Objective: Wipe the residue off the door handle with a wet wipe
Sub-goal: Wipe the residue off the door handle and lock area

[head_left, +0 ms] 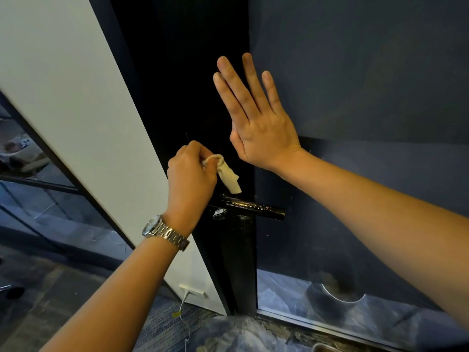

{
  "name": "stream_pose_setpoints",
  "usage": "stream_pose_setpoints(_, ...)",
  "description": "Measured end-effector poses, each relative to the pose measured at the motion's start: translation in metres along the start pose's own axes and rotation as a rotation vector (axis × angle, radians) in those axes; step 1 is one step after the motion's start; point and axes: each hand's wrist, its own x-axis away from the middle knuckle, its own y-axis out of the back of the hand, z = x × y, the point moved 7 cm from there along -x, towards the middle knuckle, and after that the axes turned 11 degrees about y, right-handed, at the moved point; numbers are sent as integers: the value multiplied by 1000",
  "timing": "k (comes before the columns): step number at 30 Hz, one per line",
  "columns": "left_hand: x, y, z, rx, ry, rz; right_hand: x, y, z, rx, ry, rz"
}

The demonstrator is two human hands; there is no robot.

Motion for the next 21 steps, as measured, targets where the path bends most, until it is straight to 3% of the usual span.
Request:
stream_pose_setpoints(14, 14, -23, 42, 120, 467, 247, 1, -3, -1, 6, -8, 6)
stream_pose_setpoints(17, 9, -19, 41, 101, 460, 240, 1, -3, -1, 12, -5, 11)
stream_pose_setpoints(21, 1, -2, 24, 42, 250, 149, 1, -3, 0, 18, -4, 18)
